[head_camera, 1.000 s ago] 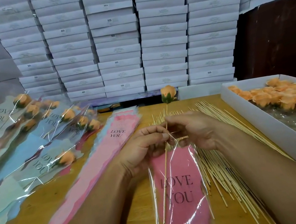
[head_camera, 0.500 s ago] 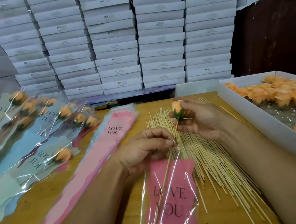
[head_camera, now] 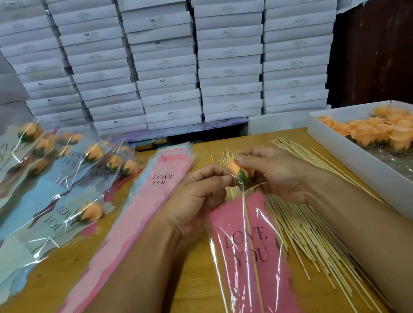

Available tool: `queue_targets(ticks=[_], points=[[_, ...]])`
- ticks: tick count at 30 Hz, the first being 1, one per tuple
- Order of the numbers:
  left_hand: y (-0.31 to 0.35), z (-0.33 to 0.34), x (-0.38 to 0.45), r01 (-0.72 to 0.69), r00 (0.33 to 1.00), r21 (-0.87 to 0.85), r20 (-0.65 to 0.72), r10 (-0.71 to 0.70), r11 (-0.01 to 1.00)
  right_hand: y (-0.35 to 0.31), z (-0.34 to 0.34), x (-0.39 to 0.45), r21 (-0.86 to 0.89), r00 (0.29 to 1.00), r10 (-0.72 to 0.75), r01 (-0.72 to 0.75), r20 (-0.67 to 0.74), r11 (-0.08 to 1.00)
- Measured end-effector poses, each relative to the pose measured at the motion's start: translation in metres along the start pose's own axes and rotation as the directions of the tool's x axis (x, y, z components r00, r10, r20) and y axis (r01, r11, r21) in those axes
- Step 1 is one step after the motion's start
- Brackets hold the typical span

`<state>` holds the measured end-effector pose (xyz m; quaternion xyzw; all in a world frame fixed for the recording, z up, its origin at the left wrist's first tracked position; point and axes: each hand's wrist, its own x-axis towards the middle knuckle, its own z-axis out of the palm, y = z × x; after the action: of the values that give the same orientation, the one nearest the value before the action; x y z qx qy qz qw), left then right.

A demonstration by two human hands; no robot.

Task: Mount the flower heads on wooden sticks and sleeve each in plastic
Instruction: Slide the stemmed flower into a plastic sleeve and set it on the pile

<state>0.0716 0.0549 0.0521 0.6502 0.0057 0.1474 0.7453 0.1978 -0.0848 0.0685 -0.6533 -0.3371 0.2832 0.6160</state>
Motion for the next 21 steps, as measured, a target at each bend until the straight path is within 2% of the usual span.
queue_targets(ticks=[5, 18, 21], points=[[0.001, 0.0, 0.001, 0.002, 0.998, -0.005, -0.062, -0.002, 1.0, 0.001, 0.003, -0.001, -0.043, 0.998, 0.036, -0.034, 0.05, 0.998], [-0.002, -0.002, 0.005, -0.027, 0.996, -0.011, -0.082, 0.026, 1.0, 0.001, 0.012, -0.003, -0.058, 0.999, 0.051, -0.05, 0.011, 0.997], [-0.003, 0.0, 0.004, -0.045, 0.995, 0.0, -0.089, 0.045, 0.999, 0.002, 0.014, -0.003, -0.066, 0.998, 0.048, -0.046, 0.042, 0.997]])
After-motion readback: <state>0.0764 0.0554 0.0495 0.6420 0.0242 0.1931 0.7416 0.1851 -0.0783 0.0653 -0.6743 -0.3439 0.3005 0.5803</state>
